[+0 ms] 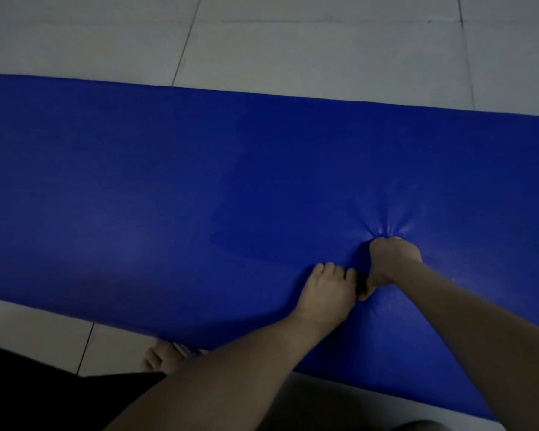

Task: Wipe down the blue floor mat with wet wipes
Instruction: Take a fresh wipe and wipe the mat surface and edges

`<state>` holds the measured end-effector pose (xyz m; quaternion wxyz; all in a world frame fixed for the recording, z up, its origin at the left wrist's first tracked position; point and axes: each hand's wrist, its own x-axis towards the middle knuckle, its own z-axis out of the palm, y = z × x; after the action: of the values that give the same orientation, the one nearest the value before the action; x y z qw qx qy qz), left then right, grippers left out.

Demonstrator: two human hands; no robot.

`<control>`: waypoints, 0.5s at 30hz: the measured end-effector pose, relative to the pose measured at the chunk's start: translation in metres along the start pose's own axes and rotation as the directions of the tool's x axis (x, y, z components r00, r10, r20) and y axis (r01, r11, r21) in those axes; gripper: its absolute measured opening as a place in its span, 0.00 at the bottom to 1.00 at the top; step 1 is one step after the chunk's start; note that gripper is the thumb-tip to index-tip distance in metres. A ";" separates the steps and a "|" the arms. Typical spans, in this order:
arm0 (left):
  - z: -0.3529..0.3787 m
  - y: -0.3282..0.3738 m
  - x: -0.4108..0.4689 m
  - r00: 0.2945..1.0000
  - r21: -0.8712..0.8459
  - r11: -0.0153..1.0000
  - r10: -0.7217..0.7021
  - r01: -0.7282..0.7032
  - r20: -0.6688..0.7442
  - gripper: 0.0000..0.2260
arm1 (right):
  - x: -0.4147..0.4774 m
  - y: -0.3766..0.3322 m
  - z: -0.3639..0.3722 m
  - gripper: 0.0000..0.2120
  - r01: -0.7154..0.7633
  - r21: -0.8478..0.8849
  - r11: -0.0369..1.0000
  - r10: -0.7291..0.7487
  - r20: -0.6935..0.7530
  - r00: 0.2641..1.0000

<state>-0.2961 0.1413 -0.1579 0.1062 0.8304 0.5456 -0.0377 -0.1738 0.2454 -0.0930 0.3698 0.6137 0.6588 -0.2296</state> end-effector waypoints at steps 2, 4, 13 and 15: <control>0.000 0.001 0.001 1.000 -0.034 0.999 0.006 -0.005 0.026 0.07 | 0.001 0.001 0.000 0.45 -0.007 -0.008 1.000 0.007 0.014 1.000; -0.007 0.000 -0.003 0.998 -0.053 0.998 -0.013 0.016 0.062 0.09 | 0.000 0.001 -0.001 0.44 -0.019 -0.007 1.000 0.020 0.045 0.999; -0.058 0.002 -0.017 0.979 -0.041 0.994 -0.092 0.101 0.182 0.10 | -0.013 -0.006 0.016 0.52 0.037 0.113 0.993 -0.046 0.082 0.996; -0.047 0.009 -0.010 0.988 -0.008 0.998 -0.067 0.069 0.138 0.11 | -0.005 -0.007 0.032 0.40 0.090 0.095 0.991 -0.098 0.076 0.992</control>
<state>-0.2946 0.1386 -0.1090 0.1474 0.8061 0.5652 -0.0949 -0.1744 0.2164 -0.1102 0.3563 0.5885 0.6605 -0.3009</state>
